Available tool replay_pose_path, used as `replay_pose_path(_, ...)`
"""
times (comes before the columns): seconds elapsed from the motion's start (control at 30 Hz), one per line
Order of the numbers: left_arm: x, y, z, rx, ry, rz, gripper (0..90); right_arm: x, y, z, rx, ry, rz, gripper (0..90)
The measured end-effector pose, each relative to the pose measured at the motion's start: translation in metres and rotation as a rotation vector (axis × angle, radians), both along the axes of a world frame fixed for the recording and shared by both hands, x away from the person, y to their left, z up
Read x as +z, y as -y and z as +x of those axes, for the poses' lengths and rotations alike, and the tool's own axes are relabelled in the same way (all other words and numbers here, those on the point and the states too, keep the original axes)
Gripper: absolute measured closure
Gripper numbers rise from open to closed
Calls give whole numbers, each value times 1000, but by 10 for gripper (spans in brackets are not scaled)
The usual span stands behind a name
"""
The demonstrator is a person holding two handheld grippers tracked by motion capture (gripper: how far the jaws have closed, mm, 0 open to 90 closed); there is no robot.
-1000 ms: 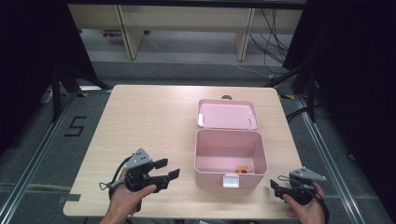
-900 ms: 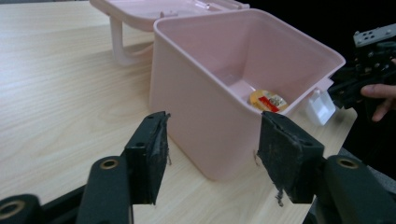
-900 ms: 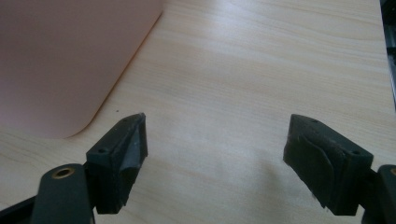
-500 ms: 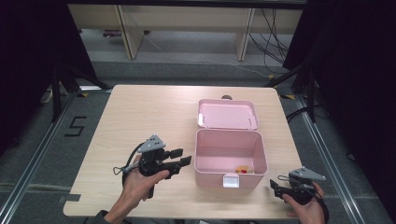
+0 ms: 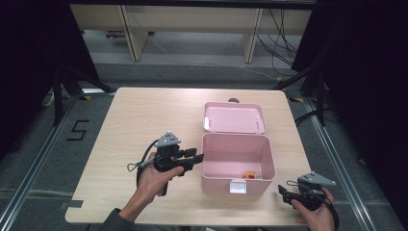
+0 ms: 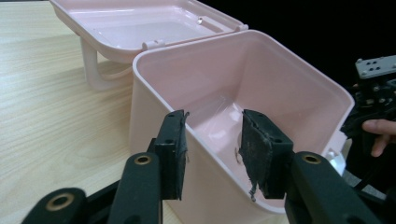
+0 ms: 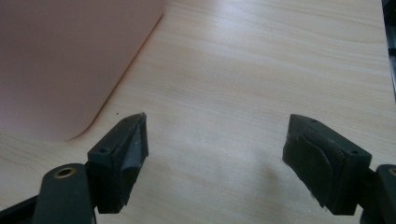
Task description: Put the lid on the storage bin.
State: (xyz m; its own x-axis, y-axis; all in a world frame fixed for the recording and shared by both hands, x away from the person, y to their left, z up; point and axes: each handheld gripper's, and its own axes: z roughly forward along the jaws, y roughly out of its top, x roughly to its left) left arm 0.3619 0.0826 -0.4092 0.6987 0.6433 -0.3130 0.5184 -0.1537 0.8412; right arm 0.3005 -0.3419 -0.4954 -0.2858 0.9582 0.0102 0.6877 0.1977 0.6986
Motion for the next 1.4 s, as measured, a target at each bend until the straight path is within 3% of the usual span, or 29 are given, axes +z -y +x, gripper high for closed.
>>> replay_pose_path(0.07, -2, 1, 2, 6, -12, 13, 616, -1, -1, 1, 2, -10, 24, 227)
replay_pose_path(0.2, -4, 4, 4, 5, -10, 21, 628, -1, 0, 3, 19, 0, 17, 227)
replay_pose_path(0.23, -5, 4, 5, 3, -13, 26, 633, -1, -3, 2, -14, -15, 34, 227)
replay_pose_path(0.27, -5, 6, 5, 3, -13, 29, 646, 0, 1, 4, 8, -3, 7, 228)
replay_pose_path(0.37, -7, 7, 5, 1, -12, 33, 666, 0, 2, 6, 22, 5, -2, 229)
replay_pose_path(0.43, -8, 8, 4, -1, -20, 55, 676, 2, 0, 10, -10, 3, 9, 231)
replay_pose_path(0.57, -9, 10, 4, -4, -28, 47, 706, 8, 2, 15, -21, -29, 36, 239)
replay_pose_path(0.7, -9, 12, 2, -1, -29, 56, 720, 9, 9, 28, 23, 3, 9, 252)
replay_pose_path(0.73, -9, 12, 2, -3, -28, 59, 730, 11, 7, 30, -4, -23, 34, 253)
replay_pose_path(0.9, -9, 13, 1, 0, -22, 56, 745, 15, 13, 52, 40, -36, 20, 261)
replay_pose_path(0.93, -9, 13, 0, 2, -22, 55, 745, 18, 13, 54, 30, -50, 20, 269)
replay_pose_path(0.97, -9, 13, 0, 8, -21, 60, 749, 21, 9, 57, -5, -84, 51, 277)
replay_pose_path(1.0, -9, 13, -1, 8, -20, 59, 754, 22, 13, 67, 45, -50, 13, 281)
replay_pose_path(1.03, -9, 13, -1, 8, -20, 59, 754, 22, 13, 67, 45, -50, 13, 281)
replay_pose_path(1.1, -9, 13, -1, 6, -19, 60, 755, 28, 8, 73, -2, -112, 44, 288)
replay_pose_path(1.27, -9, 13, -3, 9, -15, 64, 761, 37, 2, 92, 12, -134, 35, 310)
replay_pose_path(1.4, -9, 13, -4, 10, -13, 60, 761, 41, 1, 107, 37, -121, 40, 315)
